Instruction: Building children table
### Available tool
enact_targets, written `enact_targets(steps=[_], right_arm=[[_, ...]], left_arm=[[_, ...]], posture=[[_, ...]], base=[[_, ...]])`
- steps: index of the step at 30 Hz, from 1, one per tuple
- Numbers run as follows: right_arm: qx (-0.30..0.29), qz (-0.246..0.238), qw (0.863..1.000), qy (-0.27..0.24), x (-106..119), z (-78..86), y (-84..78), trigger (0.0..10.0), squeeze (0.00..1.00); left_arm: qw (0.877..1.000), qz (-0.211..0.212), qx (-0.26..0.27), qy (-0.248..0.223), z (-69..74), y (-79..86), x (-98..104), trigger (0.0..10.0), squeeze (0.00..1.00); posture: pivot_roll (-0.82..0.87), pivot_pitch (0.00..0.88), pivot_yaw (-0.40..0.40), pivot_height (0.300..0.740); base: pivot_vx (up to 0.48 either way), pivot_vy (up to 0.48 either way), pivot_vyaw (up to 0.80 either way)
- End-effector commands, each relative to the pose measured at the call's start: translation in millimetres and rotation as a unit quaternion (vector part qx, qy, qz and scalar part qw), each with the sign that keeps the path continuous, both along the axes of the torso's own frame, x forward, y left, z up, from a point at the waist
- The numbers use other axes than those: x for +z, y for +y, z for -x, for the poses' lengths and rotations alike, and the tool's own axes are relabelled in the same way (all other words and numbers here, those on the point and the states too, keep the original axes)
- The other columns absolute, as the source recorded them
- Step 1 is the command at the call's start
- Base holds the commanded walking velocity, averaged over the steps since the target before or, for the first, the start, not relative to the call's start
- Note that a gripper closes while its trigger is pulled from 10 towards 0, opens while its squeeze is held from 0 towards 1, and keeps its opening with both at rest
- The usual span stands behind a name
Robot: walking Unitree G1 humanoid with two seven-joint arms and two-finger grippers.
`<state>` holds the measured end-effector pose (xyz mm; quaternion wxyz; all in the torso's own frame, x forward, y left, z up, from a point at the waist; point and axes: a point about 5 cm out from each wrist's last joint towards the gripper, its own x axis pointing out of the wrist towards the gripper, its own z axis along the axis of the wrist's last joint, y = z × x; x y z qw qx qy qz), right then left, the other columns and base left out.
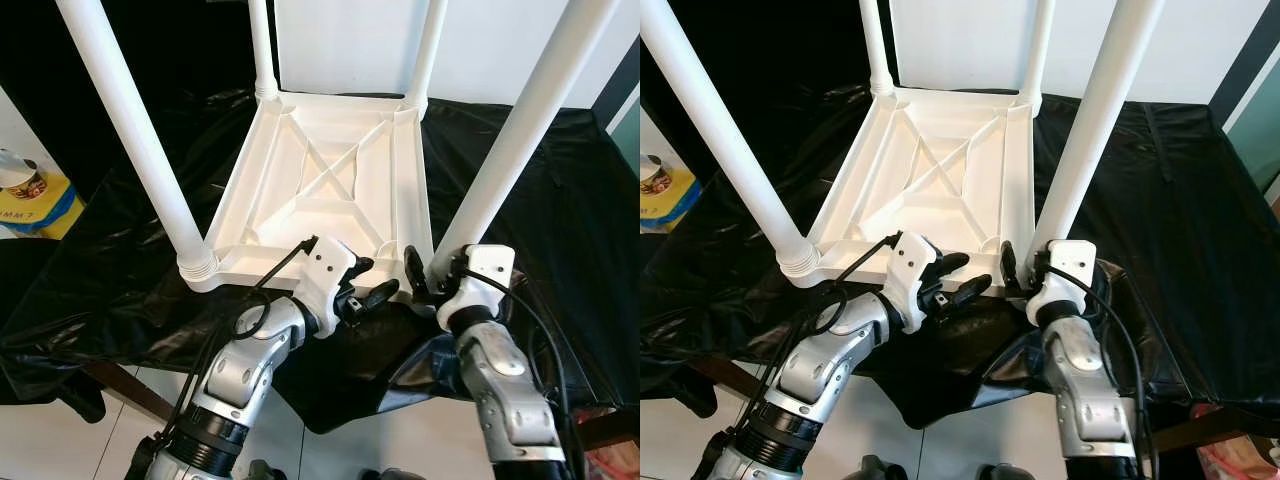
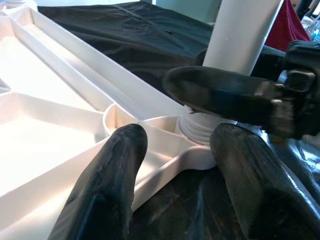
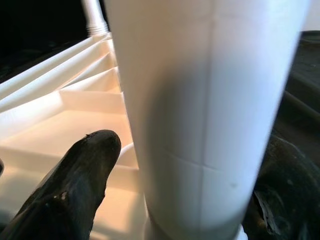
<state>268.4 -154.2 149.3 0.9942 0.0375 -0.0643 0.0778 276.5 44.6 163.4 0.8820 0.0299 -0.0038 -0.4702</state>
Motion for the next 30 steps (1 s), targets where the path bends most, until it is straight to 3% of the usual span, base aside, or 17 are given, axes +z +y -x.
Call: enact_targets(steps=[1, 3, 4, 5, 6, 20, 27, 28, 30], right_arm=[[0.03, 0.005, 1.0, 0.002, -1, 2.1, -2.7, 10.0, 1.0], [0.038, 0.011, 0.999, 0.002, -2, 2.0, -4.2, 10.0, 1.0], [0.05, 0.017, 0.999, 0.003, -3, 1.4, -6.9, 10.0, 0.44], [0.057, 0.019, 0.998, 0.004, -3, 1.0, -8.4, 10.0, 0.44], [0.07, 0.026, 0.997, 0.004, -4, 0.2, -10.5, 10.0, 0.0], [0.165, 0.075, 0.983, 0.01, -8, -9.6, -14.3, 10.0, 0.0], [0.176, 0.089, 0.98, 0.011, -12, -31.3, -12.1, 10.0, 0.0], [0.176, 0.089, 0.98, 0.01, -12, -33.3, -11.0, 4.8, 0.0], [0.176, 0.088, 0.98, 0.009, -12, -34.2, -10.5, 4.8, 0.0]], left_arm=[[1.0, -0.001, 0.005, 0.0, 2.1, 0.3, 0, 10.0, 0.0], [1.0, -0.001, 0.003, -0.002, 2.6, 0.1, 0, 10.0, 0.0], [1.0, -0.002, -0.004, -0.006, 3.8, -0.4, 1, 10.0, 0.0], [1.0, -0.003, -0.008, -0.009, 4.5, -0.8, 1, 10.0, 0.0], [1.0, -0.004, -0.012, -0.009, 5.4, -1.1, 1, 10.0, 0.0], [0.998, -0.021, -0.059, -0.028, 15.6, -5.7, 0, 10.0, 0.0], [0.997, -0.017, -0.063, -0.031, 13.6, -10.8, 2, 10.0, 0.0], [0.997, -0.017, -0.063, -0.033, 13.6, -11.2, 3, 10.0, 0.0], [0.997, -0.018, -0.064, -0.034, 13.6, -11.4, 3, 10.0, 0.0]], posture=[[-0.12, 0.114, -0.02, 0.74], [-0.12, 0.114, -0.02, 0.74], [-0.12, 0.113, -0.02, 0.74], [-0.12, 0.113, -0.02, 0.74], [-0.12, 0.112, -0.018, 0.74], [-0.12, 0.109, -0.011, 0.74], [-0.12, 0.096, -0.006, 0.74], [-0.12, 0.095, -0.007, 0.74], [-0.12, 0.094, -0.007, 0.74]], base=[[0.0, 0.0, 0.0], [0.0, 0.0, 0.0], [0.0, 0.0, 0.0], [0.0, 0.0, 0.0], [0.0, 0.0, 0.0], [0.0, 0.0, 0.0], [0.0, 0.0, 0.0], [0.0, 0.0, 0.0], [0.0, 0.0, 0.0]])
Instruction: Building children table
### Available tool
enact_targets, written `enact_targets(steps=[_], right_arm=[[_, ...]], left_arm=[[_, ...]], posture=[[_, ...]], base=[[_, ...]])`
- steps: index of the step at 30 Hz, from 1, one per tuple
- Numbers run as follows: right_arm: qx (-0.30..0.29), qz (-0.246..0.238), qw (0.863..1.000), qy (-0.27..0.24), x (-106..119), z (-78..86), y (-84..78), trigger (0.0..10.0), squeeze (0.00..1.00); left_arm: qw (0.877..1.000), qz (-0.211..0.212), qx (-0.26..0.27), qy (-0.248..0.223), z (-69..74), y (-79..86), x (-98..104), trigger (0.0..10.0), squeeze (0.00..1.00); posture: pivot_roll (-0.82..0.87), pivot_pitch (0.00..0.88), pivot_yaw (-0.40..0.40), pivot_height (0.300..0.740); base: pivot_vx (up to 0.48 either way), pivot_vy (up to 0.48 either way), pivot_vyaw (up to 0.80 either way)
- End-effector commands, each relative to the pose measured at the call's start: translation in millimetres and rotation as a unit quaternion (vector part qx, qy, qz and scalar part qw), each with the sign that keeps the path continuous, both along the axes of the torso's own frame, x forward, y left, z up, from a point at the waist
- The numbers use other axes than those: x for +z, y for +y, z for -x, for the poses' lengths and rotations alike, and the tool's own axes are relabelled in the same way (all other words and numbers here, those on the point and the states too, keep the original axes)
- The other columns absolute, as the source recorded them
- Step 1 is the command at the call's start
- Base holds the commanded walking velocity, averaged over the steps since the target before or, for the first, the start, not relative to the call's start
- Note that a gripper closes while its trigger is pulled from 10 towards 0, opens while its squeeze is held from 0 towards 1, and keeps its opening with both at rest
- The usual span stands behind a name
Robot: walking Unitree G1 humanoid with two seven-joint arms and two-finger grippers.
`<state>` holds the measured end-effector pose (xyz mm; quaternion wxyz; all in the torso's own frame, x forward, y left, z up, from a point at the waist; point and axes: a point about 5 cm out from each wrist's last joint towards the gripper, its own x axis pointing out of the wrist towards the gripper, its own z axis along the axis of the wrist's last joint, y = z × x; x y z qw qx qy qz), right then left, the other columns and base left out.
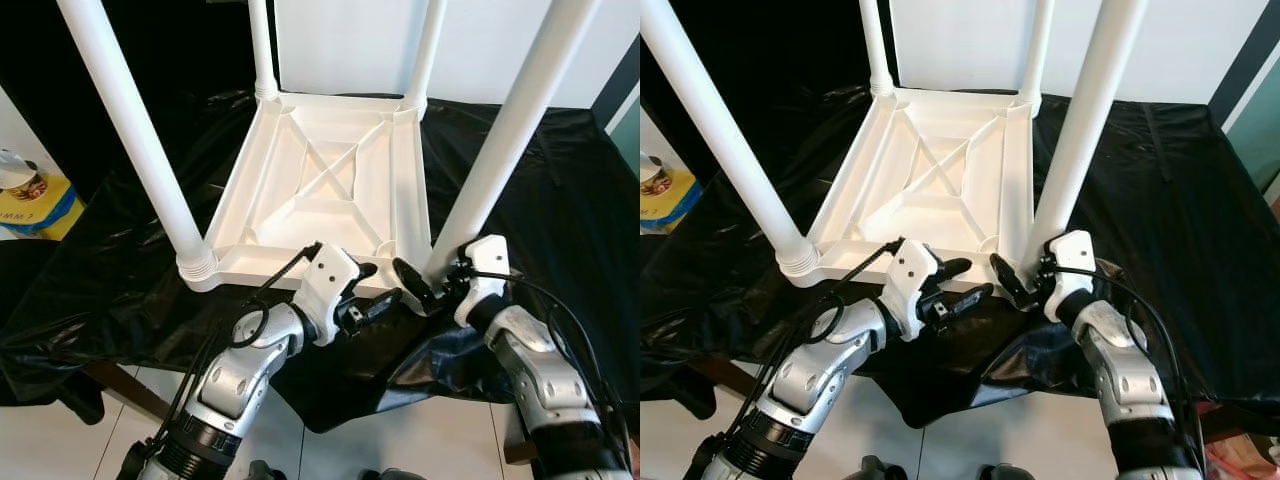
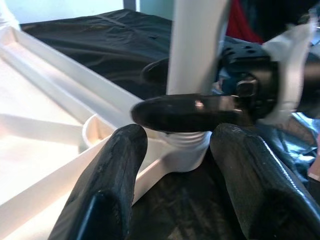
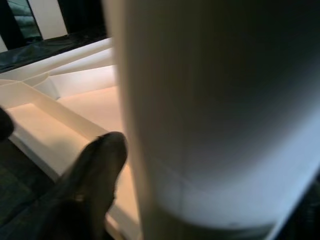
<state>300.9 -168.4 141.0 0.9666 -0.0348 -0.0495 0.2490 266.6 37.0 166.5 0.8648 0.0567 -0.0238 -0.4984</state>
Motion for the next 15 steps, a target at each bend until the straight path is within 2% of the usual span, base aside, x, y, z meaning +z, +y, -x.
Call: enact_targets(steps=[1, 2, 5, 12, 13, 15], right_arm=[[0.008, 0.007, 1.0, 0.008, -4, -1.7, 3.7, 4.8, 0.0], [0.009, 0.007, 1.0, 0.008, -5, -2.4, 4.7, 0.0, 0.0], [0.01, 0.01, 1.0, 0.018, -14, -2.4, 7.0, 0.0, 0.0], [-0.002, 0.003, 1.0, 0.021, -17, -2.6, 7.4, 0.0, 0.0], [-0.01, -0.002, 1.0, 0.022, -17, -2.6, 7.5, 10.0, 0.0], [-0.032, -0.01, 0.999, 0.026, -16, -2.1, 7.1, 10.0, 0.0]], left_arm=[[1.0, -0.004, -0.03, -0.004, 3.7, -3.8, 0, 10.0, 0.0], [1.0, -0.004, -0.03, -0.004, 3.7, -3.6, 0, 10.0, 0.0], [1.0, -0.004, -0.027, -0.004, 3.9, -2.6, 0, 10.0, 0.0], [1.0, -0.005, -0.025, -0.003, 4.5, -1.6, -1, 10.0, 0.0], [1.0, -0.005, -0.025, -0.003, 4.8, -1.7, -1, 10.0, 0.0], [1.0, -0.004, -0.025, -0.002, 5.3, -2.1, -1, 10.0, 0.0]], posture=[[-0.12, 0.094, -0.007, 0.74], [-0.11, 0.089, -0.009, 0.74], [-0.11, 0.088, -0.01, 0.74], [-0.11, 0.09, -0.009, 0.74], [-0.11, 0.092, -0.007, 0.74], [-0.11, 0.094, -0.006, 0.74]], base=[[0.0, 0.0, 0.0], [0.0, 0.0, 0.0], [0.0, 0.0, 0.0], [0.0, 0.0, 0.0], [0.0, 0.0, 0.0], [0.0, 0.0, 0.0]])
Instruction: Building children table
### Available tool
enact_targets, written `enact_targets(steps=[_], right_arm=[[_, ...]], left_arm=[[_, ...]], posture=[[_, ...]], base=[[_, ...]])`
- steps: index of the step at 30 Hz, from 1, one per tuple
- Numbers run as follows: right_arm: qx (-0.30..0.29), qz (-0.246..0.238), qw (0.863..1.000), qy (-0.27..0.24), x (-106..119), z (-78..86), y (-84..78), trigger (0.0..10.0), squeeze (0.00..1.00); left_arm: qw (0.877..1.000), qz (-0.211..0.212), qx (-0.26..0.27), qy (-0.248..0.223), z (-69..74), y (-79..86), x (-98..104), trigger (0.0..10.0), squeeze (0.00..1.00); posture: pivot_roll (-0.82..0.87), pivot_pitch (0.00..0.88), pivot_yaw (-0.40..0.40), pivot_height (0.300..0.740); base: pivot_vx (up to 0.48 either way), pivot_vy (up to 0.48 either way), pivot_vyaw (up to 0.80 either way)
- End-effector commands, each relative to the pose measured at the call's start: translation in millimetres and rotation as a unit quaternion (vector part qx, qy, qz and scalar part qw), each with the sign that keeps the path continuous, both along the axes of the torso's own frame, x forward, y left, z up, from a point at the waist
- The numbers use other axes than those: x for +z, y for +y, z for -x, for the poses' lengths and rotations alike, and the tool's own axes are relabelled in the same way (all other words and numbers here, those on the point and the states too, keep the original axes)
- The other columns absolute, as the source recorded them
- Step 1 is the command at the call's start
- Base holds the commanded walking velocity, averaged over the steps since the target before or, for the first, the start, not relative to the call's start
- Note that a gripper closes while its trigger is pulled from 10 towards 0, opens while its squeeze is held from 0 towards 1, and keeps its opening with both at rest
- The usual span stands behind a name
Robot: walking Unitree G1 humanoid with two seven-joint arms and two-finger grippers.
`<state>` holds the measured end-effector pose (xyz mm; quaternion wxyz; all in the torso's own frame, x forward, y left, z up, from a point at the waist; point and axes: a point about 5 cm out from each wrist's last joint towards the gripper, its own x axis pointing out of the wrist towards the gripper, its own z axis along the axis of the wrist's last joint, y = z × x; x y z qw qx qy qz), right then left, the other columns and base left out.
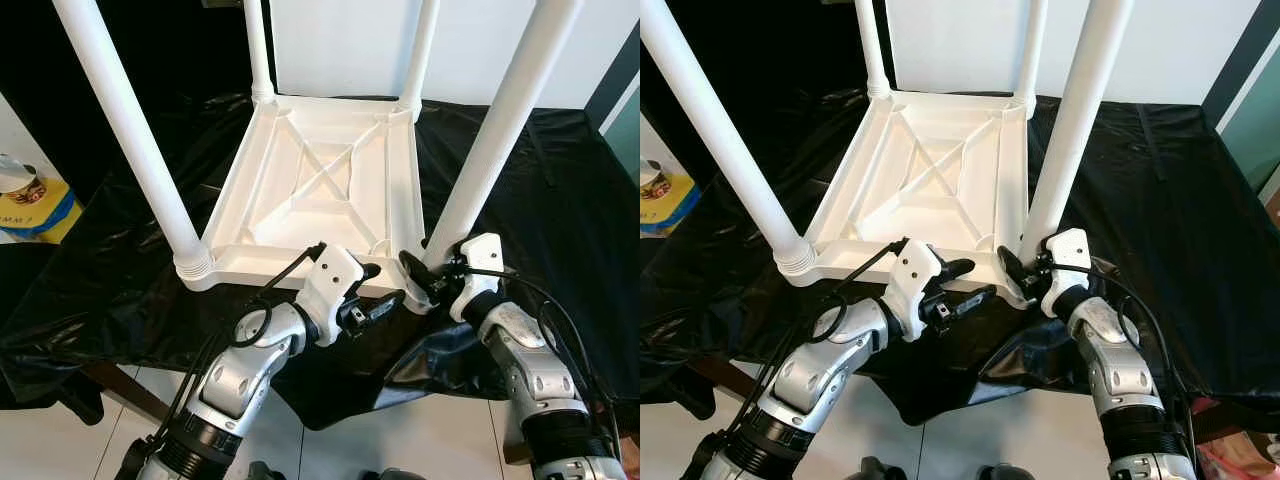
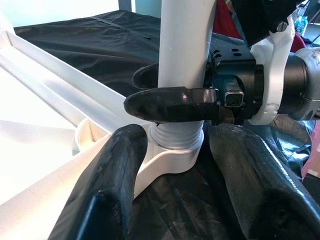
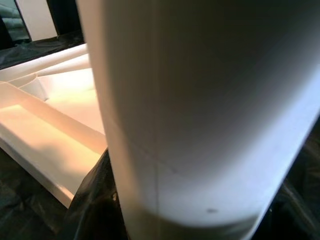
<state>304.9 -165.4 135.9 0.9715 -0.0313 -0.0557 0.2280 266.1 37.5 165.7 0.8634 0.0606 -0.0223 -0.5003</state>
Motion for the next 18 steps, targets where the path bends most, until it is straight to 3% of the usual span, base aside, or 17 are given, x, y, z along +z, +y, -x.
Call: enact_targets(steps=[1, 9, 10, 11, 12, 16, 18], right_arm=[[-0.01, -0.004, 0.999, 0.032, -11, 1.9, 4.1, 10.0, 0.0], [-0.101, -0.026, 0.994, 0.041, -12, 3.8, 5.3, 10.0, 0.0], [-0.15, -0.04, 0.987, 0.048, -13, 5.8, 6.3, 10.0, 0.0], [-0.15, -0.04, 0.987, 0.048, -13, 5.8, 6.3, 10.0, 0.0], [-0.2, -0.054, 0.976, 0.059, -17, 8.0, 6.8, 10.0, 0.0], [-0.239, -0.064, 0.967, 0.065, -19, 10.4, 8.4, 10.0, 0.0], [-0.288, -0.081, 0.951, 0.074, -22, 14.0, 12.5, 10.0, 0.0]], left_arm=[[1.0, 0.0, -0.023, -0.002, 4.7, -2.6, 0, 10.0, 0.0], [1.0, 0.001, -0.025, 0.003, 5.5, -2.9, -2, 10.0, 0.0], [1.0, 0.003, -0.026, 0.006, 6.1, -3.3, -2, 10.0, 0.0], [1.0, 0.003, -0.026, 0.006, 6.1, -3.3, -2, 10.0, 0.0], [1.0, 0.003, -0.026, 0.006, 6.9, -3.6, -2, 10.0, 0.0], [1.0, 0.003, -0.025, 0.007, 7.2, -3.8, -3, 10.0, 0.0], [1.0, 0.004, -0.024, 0.008, 7.0, -3.5, -3, 10.0, 0.0]], posture=[[-0.11, 0.094, -0.006, 0.74], [-0.12, 0.101, -0.002, 0.74], [-0.12, 0.104, -0.004, 0.74], [-0.12, 0.104, -0.004, 0.74], [-0.13, 0.106, -0.004, 0.74], [-0.12, 0.107, -0.006, 0.74], [-0.12, 0.108, -0.007, 0.74]], base=[[0.0, 0.0, 0.0], [0.0, 0.0, 0.0], [0.0, 0.0, 0.0], [0.0, 0.0, 0.0], [0.0, 0.0, 0.0], [0.0, 0.0, 0.0], [0.0, 0.0, 0.0]])
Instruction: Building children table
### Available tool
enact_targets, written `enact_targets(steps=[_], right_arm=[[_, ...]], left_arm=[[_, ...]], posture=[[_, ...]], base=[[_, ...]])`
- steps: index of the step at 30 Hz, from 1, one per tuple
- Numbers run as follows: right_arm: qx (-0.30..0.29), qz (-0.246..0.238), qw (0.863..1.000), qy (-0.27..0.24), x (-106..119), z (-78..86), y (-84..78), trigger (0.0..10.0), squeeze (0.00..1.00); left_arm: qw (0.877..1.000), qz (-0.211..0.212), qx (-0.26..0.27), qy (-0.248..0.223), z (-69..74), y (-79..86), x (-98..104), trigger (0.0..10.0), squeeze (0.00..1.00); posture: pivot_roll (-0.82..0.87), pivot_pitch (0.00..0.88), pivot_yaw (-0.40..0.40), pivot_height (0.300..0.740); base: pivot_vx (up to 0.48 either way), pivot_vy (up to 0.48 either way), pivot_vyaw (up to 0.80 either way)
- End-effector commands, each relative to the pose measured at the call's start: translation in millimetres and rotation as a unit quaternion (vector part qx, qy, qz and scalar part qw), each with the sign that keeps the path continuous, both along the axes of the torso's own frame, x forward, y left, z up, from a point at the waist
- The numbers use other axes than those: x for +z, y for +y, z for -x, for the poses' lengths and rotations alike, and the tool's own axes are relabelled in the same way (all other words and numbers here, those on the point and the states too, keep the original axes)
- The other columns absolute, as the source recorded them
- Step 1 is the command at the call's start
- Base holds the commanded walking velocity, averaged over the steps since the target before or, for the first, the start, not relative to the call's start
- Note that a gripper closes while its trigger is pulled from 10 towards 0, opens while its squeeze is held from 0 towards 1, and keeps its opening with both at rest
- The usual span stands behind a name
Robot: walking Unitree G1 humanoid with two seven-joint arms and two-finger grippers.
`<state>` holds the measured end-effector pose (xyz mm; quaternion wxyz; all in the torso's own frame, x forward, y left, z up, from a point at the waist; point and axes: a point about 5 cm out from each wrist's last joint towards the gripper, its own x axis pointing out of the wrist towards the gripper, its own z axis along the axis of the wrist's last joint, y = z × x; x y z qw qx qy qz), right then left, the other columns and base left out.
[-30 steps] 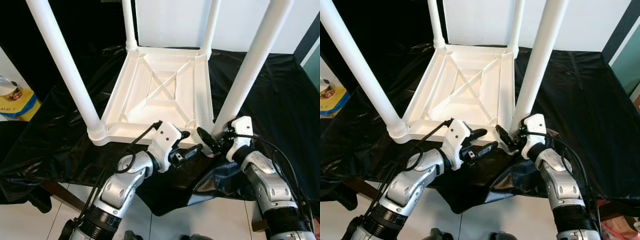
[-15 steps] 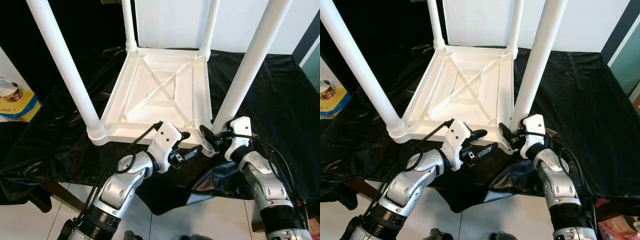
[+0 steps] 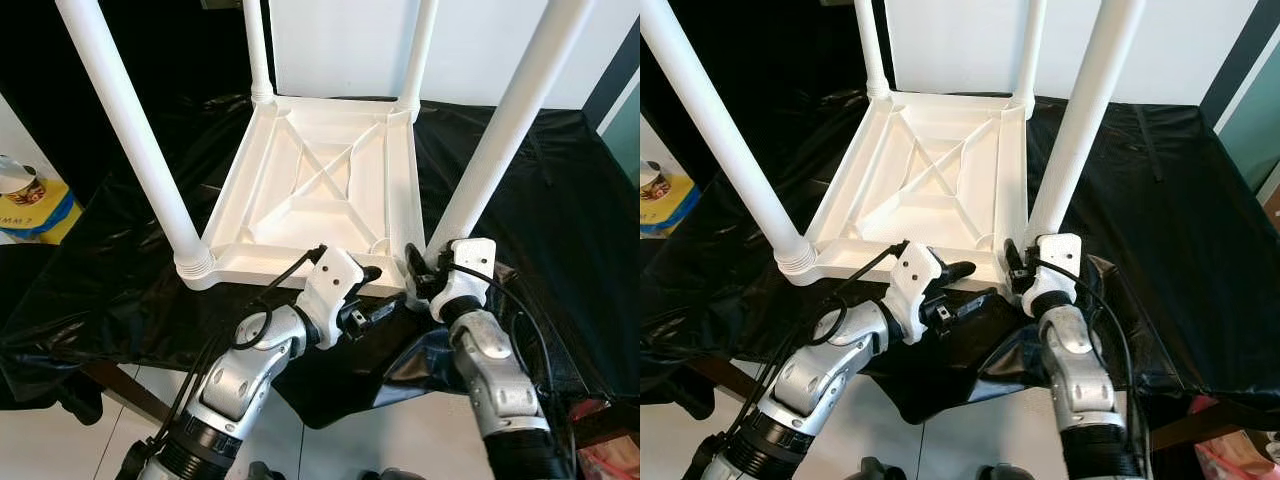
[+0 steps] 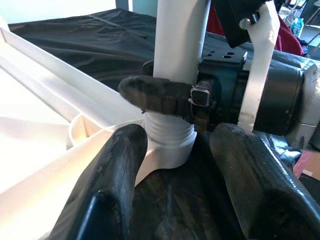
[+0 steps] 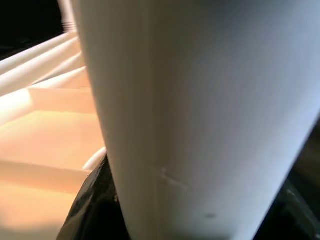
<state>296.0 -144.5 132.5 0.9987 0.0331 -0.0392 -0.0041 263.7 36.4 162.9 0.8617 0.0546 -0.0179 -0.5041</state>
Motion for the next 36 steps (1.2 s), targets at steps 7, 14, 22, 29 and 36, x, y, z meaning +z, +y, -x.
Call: enact_targets(steps=[7, 14, 22, 29, 36], right_arm=[[-0.053, -0.028, 0.997, 0.039, -13, 8.3, 10.0, 10.0, 0.0], [-0.053, -0.03, 0.997, 0.037, -11, 10.6, 12.6, 10.0, 0.0], [-0.045, -0.028, 0.998, 0.021, -5, 9.6, 11.2, 10.0, 1.0], [0.028, -0.013, 0.999, -0.016, 7, 10.4, -0.1, 10.0, 1.0], [0.115, 0.015, 0.993, -0.028, 13, 11.3, -16.5, 10.0, 1.0]], left_arm=[[1.0, 0.003, -0.016, 0.002, 4.7, -1.7, 0, 10.0, 0.0], [1.0, 0.003, -0.015, 0.003, 4.6, -0.2, 0, 10.0, 0.0], [1.0, 0.002, -0.016, 0.003, 5.0, -0.5, 0, 10.0, 0.0], [1.0, 0.002, -0.018, -0.001, 4.1, -1.6, 1, 10.0, 0.0], [1.0, 0.002, -0.019, -0.001, 4.0, -1.8, 1, 10.0, 0.0]], posture=[[-0.12, 0.11, -0.003, 0.74], [-0.12, 0.11, -0.004, 0.74], [-0.12, 0.096, -0.007, 0.74], [-0.13, 0.087, -0.012, 0.74], [-0.13, 0.088, -0.009, 0.74]], base=[[0.0, 0.0, 0.0], [0.0, 0.0, 0.0], [0.0, 0.0, 0.0], [0.0, 0.0, 0.0], [0.0, 0.0, 0.0]])
